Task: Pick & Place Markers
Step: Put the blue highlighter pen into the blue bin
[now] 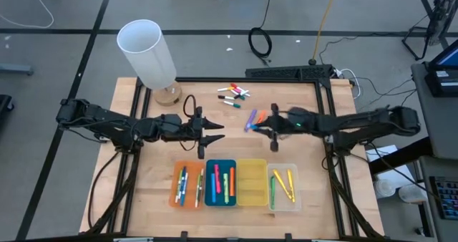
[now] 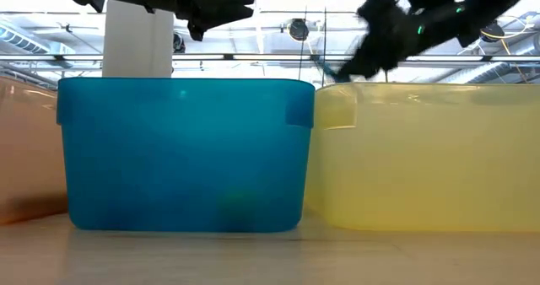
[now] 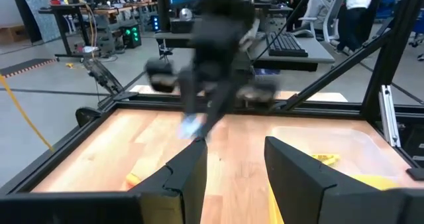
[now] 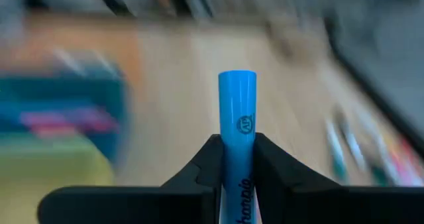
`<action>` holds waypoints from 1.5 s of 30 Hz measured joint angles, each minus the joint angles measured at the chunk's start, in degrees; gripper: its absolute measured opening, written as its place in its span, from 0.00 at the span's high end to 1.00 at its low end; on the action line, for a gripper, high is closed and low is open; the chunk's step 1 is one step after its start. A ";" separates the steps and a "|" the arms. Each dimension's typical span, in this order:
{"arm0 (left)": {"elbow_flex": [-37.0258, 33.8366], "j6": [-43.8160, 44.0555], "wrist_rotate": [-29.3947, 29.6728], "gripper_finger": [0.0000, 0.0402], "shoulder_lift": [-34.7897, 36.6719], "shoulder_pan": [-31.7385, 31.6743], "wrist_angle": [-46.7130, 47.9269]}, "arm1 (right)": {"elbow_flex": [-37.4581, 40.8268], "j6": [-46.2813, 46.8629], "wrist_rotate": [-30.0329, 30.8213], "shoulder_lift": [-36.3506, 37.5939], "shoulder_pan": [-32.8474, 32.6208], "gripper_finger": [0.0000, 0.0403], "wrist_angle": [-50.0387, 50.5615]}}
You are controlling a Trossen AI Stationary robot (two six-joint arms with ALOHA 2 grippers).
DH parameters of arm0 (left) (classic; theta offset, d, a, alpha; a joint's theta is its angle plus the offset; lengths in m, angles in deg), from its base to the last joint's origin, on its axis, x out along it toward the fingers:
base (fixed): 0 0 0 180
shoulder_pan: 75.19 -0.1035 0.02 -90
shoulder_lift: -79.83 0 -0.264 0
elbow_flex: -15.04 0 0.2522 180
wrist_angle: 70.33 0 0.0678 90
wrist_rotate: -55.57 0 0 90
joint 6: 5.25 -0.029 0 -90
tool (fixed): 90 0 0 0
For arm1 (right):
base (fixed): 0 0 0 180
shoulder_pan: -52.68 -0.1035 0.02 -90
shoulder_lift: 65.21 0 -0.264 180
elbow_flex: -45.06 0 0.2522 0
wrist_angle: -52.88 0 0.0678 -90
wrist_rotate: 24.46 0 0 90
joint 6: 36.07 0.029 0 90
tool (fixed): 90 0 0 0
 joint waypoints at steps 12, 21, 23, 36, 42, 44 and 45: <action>0.58 -9.38 -1.62 0.61 -18.16 0.11 -26.61 | 12.71 -6.76 -1.86 -3.70 -11.81 0.89 -49.36; 12.49 -11.52 -8.41 0.61 -33.25 0.18 -34.74 | 12.12 -7.22 -1.78 -4.41 -12.74 0.89 -48.96; 15.58 -10.81 -9.50 0.61 -35.51 0.39 -34.58 | 12.12 -7.22 -1.81 -4.44 -12.76 0.89 -48.93; 23.63 -11.57 -6.23 0.62 -39.91 1.35 -30.34 | 12.07 -6.64 -1.80 -4.29 -12.76 0.89 -49.85; 23.63 -12.54 -6.04 0.85 -39.82 1.45 -29.45 | 12.06 -5.11 -1.84 -4.31 -12.76 0.88 -48.86; 23.63 -11.80 -7.04 0.85 -39.10 1.75 -28.71 | 12.04 -3.94 -1.83 -4.33 -12.76 0.82 -48.75; 23.63 -11.40 -7.10 0.85 -38.49 2.13 -27.41 | 12.00 -3.23 -1.88 -4.38 -12.76 0.77 -48.68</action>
